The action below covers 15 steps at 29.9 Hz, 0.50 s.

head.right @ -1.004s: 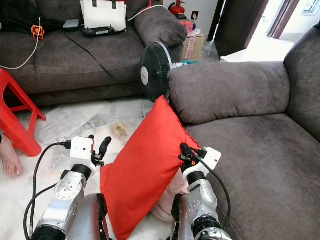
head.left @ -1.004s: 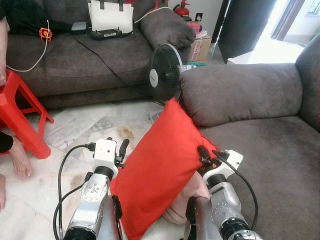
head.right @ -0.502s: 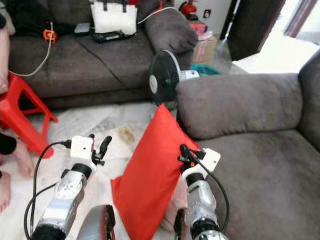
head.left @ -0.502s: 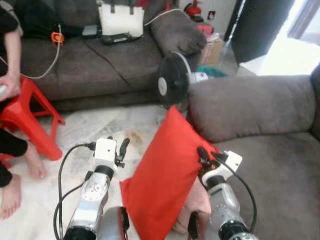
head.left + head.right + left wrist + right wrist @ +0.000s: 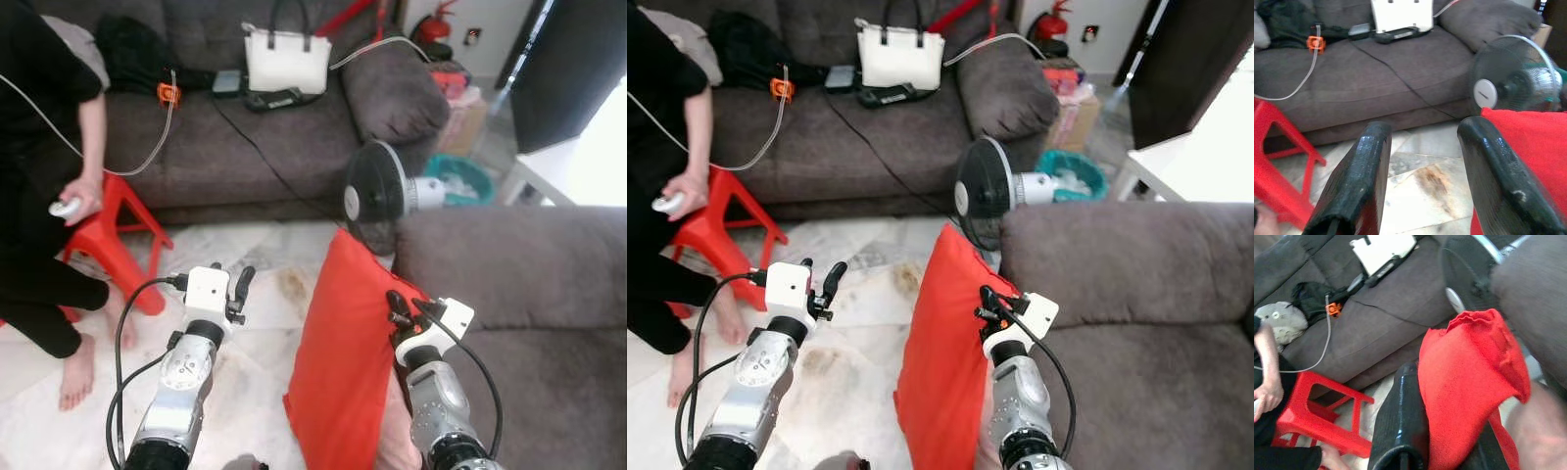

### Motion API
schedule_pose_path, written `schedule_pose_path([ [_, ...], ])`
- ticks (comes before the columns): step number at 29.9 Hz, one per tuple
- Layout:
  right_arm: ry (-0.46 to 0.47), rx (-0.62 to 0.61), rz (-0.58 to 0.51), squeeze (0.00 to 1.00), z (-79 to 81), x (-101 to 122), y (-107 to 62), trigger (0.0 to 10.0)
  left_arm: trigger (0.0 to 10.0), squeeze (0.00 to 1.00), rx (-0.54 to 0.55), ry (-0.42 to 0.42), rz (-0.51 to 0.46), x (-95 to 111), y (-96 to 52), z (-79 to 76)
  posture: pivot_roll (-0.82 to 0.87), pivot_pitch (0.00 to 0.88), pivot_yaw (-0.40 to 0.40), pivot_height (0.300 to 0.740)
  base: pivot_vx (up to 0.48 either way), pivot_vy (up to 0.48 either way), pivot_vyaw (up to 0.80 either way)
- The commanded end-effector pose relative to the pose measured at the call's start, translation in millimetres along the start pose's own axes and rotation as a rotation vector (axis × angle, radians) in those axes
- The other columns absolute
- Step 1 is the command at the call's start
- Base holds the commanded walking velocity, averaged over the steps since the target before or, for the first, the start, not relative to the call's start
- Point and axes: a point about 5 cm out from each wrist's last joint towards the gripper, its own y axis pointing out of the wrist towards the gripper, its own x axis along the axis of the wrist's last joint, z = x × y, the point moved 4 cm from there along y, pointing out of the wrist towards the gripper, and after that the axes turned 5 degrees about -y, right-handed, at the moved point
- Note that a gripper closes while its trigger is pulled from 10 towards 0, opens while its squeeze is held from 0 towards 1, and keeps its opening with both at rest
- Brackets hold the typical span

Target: Move the pillow to the sofa from floor

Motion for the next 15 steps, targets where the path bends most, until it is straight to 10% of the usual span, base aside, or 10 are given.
schedule_pose_path([
  [1, -0.044, 0.036, -0.118, 0.00, 6.0, 30.4, 8.5, 10.0, 10.0, 0.00, 0.001, -0.008, 0.021, -6.3, -3.1, 1.2, 0.13, 0.028, -0.067, 0.740, 0.000, 0.000, 0.00],
  [15, -0.051, 0.010, -0.100, 0.00, 1.1, 29.1, 8.6, 10.0, 10.0, 0.00, -0.003, -0.004, 0.029, -8.2, -1.6, 3.2, 0.14, 0.015, -0.060, 0.740, 0.000, 0.000, 0.00],
])
